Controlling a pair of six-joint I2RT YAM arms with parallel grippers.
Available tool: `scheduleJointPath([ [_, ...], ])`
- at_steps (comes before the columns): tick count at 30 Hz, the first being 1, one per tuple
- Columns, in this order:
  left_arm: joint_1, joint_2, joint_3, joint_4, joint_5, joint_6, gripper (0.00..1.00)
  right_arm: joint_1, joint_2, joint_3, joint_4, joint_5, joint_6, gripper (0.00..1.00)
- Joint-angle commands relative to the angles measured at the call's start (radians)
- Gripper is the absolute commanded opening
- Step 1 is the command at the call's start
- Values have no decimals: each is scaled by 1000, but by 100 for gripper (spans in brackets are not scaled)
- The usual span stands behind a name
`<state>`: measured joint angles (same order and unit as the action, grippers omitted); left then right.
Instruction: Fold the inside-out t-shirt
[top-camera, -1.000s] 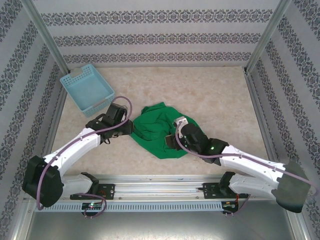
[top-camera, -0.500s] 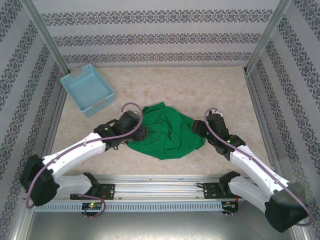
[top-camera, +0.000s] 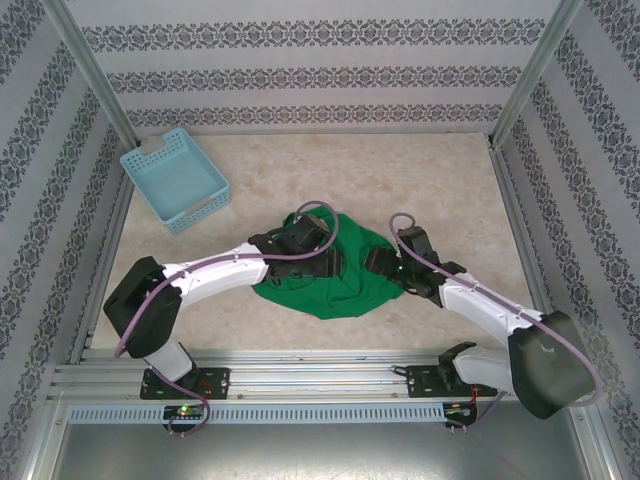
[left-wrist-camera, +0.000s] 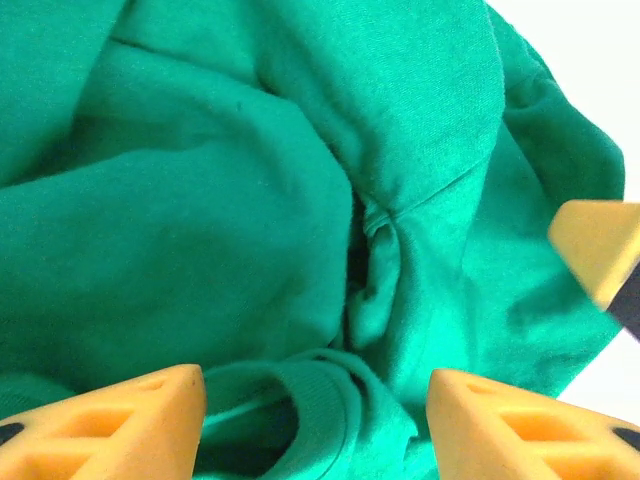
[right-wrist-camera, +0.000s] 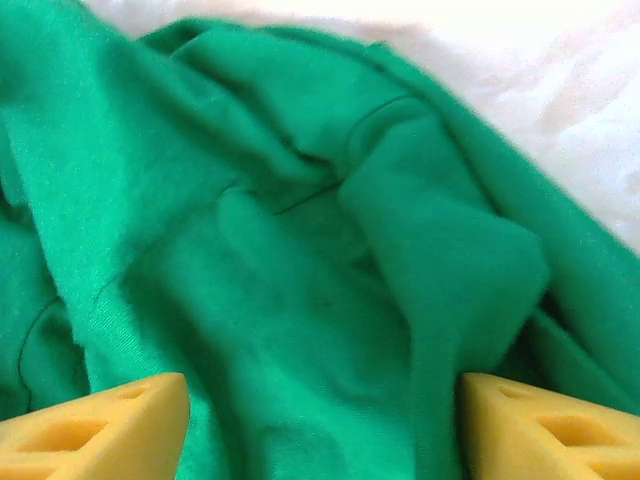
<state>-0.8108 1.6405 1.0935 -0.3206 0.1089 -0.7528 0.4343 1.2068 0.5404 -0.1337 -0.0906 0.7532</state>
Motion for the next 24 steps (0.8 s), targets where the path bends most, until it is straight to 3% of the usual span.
scheduleJointPath([
  [1, -10, 52, 44, 10, 29, 15, 60, 34, 37, 61, 32, -3, -47, 71],
  [4, -10, 90, 63, 3, 39, 17, 56, 50, 68, 90, 27, 2, -58, 72],
  [9, -10, 125, 96, -35, 58, 50, 37, 75, 122, 142, 10, -1, -76, 69],
  [12, -9, 96, 63, -24, 31, 46, 22, 86, 165, 169, 12, -11, -83, 67],
  [17, -9, 34, -24, 52, 60, 43, 7, 84, 287, 235, 24, -93, -59, 60],
  [20, -9, -7, -77, 72, 52, 32, 0, 77, 375, 290, 13, -150, -45, 41],
  [22, -2, -53, -114, 75, 15, 22, 0, 66, 400, 308, 17, -164, -38, 15],
  [24, 45, -95, -138, 85, 34, 5, 0, 41, 388, 330, 1, -153, -46, 0],
])
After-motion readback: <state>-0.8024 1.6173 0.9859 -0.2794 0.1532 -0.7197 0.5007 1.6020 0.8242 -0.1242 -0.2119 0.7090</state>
